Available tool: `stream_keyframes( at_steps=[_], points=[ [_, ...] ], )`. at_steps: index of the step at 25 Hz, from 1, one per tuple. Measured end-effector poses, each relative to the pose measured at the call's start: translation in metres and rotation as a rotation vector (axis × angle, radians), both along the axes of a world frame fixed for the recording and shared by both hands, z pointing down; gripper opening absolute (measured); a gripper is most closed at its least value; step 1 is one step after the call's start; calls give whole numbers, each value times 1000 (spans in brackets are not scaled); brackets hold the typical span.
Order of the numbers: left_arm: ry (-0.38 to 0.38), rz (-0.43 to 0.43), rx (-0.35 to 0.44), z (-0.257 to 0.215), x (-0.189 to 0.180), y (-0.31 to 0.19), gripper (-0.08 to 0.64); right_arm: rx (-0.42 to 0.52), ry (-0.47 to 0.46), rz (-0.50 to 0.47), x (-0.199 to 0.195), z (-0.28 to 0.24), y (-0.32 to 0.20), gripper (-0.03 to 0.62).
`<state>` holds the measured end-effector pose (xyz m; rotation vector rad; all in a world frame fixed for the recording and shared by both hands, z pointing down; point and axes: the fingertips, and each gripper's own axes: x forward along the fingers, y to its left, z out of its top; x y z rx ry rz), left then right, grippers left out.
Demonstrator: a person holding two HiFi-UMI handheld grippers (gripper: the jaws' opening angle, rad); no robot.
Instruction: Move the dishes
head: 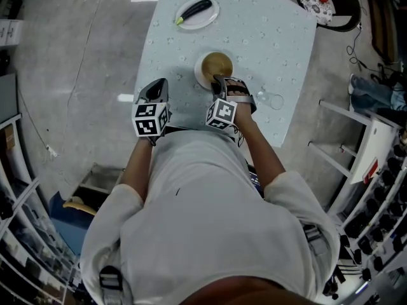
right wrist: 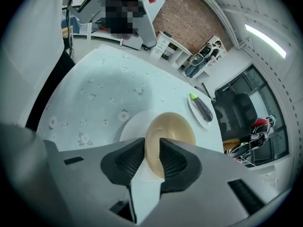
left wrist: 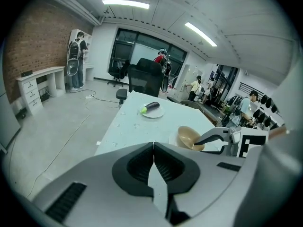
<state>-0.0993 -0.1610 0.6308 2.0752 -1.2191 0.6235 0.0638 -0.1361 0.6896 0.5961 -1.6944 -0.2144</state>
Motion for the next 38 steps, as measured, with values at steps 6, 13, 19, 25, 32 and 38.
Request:
stream_keyframes(
  at_steps=[6,13,19,25,32,38],
  points=[
    [0,-11,0,0,-12,-2,20,17,26,-21,-9,2,-2,38],
    [-6,-4,-1,0,-23,-6,20,12,33,-19,-18,2,-6,21],
    [-5,11,5,-1,-25,-8,20,15,17,7,-22,0,-5,21],
    [-2,30,4,1,-22,-9,20,31,6,36,-21,-6,-7,21],
    [2,37,11,-1,-18,-10,20,38,-36,90,-17,-16,-12,21],
    [-3,-2,12,-4,-36,-4,20,60,-49,49,-37,-27,-24,21]
  ],
)
